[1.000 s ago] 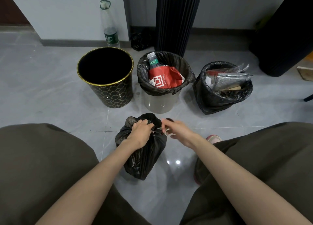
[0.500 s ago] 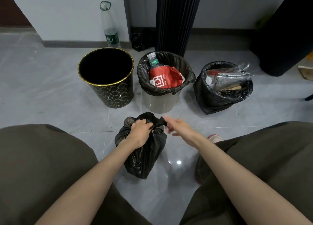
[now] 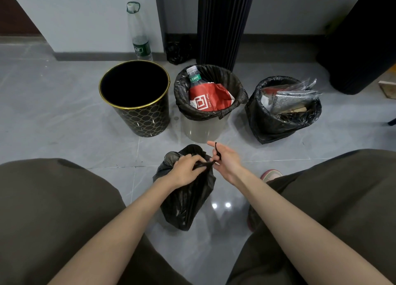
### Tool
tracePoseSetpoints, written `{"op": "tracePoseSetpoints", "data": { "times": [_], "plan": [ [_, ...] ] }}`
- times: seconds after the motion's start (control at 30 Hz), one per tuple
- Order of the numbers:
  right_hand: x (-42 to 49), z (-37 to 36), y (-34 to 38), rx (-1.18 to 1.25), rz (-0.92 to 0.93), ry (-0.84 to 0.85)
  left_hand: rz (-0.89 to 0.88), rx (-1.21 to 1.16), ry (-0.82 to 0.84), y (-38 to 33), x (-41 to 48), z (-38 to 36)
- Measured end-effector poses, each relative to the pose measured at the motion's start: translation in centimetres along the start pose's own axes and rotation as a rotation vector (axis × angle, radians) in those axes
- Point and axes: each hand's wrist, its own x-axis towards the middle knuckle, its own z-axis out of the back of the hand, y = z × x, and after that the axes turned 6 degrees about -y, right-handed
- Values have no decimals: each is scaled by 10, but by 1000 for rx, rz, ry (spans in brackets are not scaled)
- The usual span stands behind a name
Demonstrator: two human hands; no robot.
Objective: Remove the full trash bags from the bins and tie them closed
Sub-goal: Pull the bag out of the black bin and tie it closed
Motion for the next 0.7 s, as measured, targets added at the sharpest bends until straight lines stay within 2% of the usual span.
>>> {"op": "tracePoseSetpoints", "data": {
  "times": [0.17, 0.23, 0.3, 0.4, 0.5, 0.6, 0.7],
  "plan": [
    [5, 6, -3, -204, 153, -40, 442, -957, -49, -24, 3, 35],
    [5, 6, -5, -331, 224, -15, 537, -1175, -100, -20, 5, 46],
    [3, 2, -6, -518, 318, 20, 590, -1237, -145, -16, 5, 48],
    [2, -6, -7, -697, 411, 77, 541, -1124, -136, -19, -4, 44],
    [2, -5, -5, -809, 364, 107, 432, -881, -80, -20, -13, 51],
    [5, -3, -7, -922, 313, 156, 280, -529, -94, -5, -17, 60],
    [5, -2, -8, -1070, 359, 195, 117, -119, -131, 10, -22, 64]
  ]
}}
